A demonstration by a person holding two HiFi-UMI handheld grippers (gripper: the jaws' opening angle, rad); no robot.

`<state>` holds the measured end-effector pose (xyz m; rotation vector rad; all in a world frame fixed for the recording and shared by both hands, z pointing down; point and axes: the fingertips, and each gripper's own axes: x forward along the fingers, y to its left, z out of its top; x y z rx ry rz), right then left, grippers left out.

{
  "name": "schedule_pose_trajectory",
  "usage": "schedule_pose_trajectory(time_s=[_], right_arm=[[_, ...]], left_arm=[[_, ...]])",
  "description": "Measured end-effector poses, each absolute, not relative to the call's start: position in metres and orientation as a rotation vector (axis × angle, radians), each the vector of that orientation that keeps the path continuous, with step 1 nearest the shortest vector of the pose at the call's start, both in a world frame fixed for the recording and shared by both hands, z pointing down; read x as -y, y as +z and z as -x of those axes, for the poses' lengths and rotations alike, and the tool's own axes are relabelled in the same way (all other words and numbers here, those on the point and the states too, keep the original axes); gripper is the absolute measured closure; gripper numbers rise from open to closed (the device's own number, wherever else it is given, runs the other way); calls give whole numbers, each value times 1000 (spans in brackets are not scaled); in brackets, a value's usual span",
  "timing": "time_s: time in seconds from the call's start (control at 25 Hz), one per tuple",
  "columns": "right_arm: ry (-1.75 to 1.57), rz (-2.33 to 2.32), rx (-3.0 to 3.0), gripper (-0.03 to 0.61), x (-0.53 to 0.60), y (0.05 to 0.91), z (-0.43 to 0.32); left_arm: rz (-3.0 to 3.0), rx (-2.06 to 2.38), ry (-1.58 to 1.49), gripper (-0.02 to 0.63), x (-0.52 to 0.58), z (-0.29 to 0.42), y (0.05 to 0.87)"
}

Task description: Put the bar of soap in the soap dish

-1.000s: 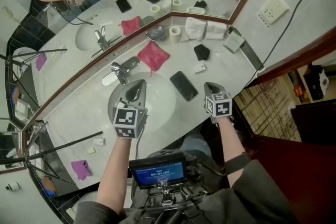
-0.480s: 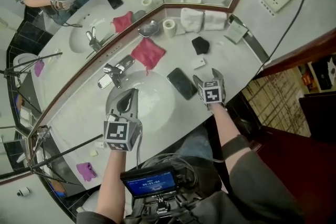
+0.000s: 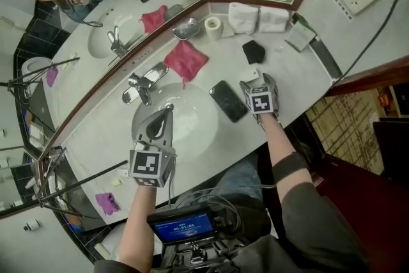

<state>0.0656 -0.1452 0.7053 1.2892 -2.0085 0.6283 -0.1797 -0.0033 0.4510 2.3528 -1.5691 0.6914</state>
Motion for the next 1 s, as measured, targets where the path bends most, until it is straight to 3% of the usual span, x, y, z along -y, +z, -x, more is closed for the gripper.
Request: schedule_pose_trajectory(time_s=[0.28, 0.4, 1.0], right_arm=[[627, -1235, 1993, 157, 153, 719, -57], [648, -1223, 1974, 253, 151, 723, -57], [751, -1257, 2049, 253, 145, 712, -47]], left_arm=[[-2334, 1575, 705, 614, 3, 184, 456], [-2332, 1577, 702, 614, 2, 186, 456], [-2314, 1578, 683, 614, -3, 191, 464]])
